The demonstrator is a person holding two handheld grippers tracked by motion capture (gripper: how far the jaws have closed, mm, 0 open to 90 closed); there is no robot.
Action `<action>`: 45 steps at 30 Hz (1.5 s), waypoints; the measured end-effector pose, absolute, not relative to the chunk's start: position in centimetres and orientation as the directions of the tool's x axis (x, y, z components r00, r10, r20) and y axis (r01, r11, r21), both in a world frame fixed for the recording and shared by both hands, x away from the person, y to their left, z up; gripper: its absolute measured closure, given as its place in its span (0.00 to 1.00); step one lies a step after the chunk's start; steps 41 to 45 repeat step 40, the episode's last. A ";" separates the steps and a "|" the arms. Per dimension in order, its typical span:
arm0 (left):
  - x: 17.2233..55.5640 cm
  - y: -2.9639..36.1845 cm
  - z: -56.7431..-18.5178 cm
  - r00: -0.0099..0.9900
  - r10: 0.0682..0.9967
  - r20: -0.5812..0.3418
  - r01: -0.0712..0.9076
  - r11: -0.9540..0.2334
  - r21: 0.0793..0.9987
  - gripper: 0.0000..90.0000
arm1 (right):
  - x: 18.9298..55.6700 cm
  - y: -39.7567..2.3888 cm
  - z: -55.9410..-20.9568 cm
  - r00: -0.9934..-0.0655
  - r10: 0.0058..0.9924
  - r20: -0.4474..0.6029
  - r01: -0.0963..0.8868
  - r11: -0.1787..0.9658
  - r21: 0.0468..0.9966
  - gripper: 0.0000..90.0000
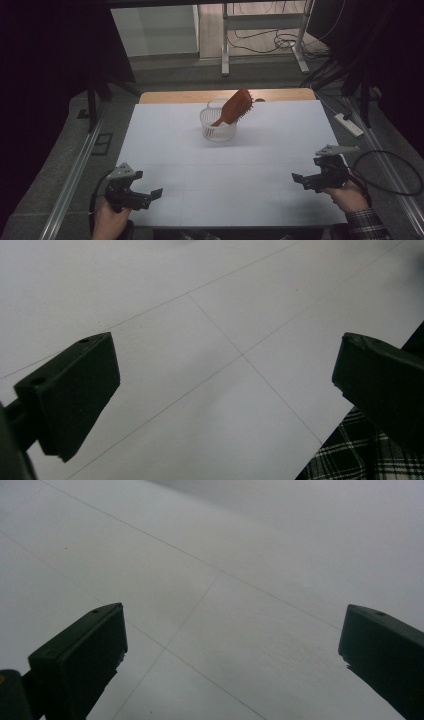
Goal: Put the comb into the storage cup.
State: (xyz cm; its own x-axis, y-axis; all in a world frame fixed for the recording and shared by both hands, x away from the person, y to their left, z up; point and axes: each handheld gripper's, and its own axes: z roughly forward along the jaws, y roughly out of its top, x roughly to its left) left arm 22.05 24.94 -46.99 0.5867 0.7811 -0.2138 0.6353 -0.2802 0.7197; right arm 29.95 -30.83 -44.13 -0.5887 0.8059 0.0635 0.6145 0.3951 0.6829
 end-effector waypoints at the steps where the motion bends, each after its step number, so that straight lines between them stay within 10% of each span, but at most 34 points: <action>1: 22.1 24.9 -47.0 0.587 0.781 -0.214 0.636 -0.280 0.719 0.00 | 29.8 -30.9 -44.1 -0.586 0.808 0.059 0.615 0.397 0.681 0.00; 45: 22.1 25.0 -47.0 0.587 0.780 -0.217 0.637 -0.280 0.718 0.00 | 26.3 -33.3 -45.0 -0.515 0.856 -0.055 0.662 0.437 0.608 0.00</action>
